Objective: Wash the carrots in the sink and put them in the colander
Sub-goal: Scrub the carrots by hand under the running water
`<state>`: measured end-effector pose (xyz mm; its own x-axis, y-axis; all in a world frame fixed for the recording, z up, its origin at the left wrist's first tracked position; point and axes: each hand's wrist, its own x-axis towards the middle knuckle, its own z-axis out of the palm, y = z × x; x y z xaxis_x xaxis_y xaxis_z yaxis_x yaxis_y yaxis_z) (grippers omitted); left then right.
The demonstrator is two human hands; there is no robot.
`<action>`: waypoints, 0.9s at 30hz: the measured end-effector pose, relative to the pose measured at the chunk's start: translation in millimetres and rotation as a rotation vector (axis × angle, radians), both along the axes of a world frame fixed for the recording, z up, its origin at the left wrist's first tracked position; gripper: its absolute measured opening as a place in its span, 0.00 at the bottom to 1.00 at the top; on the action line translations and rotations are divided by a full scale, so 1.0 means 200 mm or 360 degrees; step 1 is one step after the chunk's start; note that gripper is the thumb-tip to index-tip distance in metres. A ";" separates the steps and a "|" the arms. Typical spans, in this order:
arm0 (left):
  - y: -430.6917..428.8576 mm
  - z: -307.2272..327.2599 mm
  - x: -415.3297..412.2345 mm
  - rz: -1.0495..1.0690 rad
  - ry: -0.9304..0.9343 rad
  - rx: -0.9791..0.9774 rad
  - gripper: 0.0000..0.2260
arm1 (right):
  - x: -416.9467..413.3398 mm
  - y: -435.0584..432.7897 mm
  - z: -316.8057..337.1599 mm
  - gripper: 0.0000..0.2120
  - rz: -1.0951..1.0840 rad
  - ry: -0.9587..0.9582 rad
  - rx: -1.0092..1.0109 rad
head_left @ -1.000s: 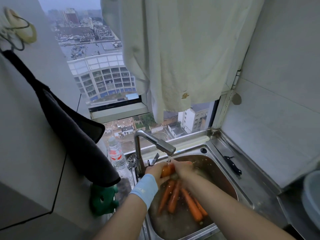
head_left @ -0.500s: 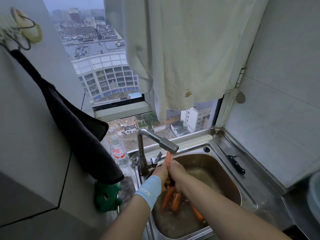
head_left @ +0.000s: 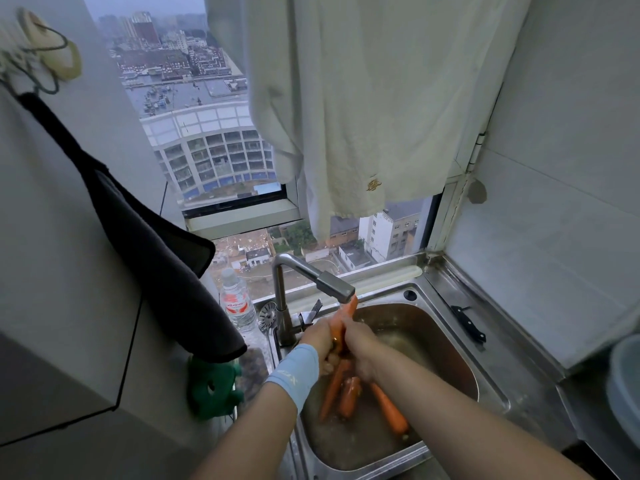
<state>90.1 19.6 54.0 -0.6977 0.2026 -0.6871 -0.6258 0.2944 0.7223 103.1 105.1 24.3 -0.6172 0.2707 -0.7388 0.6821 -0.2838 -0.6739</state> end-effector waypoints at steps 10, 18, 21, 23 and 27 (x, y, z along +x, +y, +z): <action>-0.01 -0.02 -0.02 -0.0023 -0.0215 0.0079 0.26 | 0.01 0.08 0.09 0.23 0.0110 0.0047 -0.0018; 0.01 -0.03 0.00 0.0377 -0.0484 0.0608 0.10 | 0.05 0.12 0.07 0.23 0.0193 0.0015 0.0103; 0.03 -0.09 -0.01 0.0406 -0.0567 0.0652 0.15 | 0.06 0.12 0.08 0.19 0.0247 0.0053 0.0116; 0.04 -0.13 -0.01 0.0461 -0.0584 0.0749 0.16 | 0.06 0.12 0.07 0.22 0.0292 0.0089 0.0100; 0.03 -0.18 -0.03 0.0520 -0.0524 0.0746 0.13 | 0.06 0.14 0.07 0.19 0.0301 0.0110 0.0037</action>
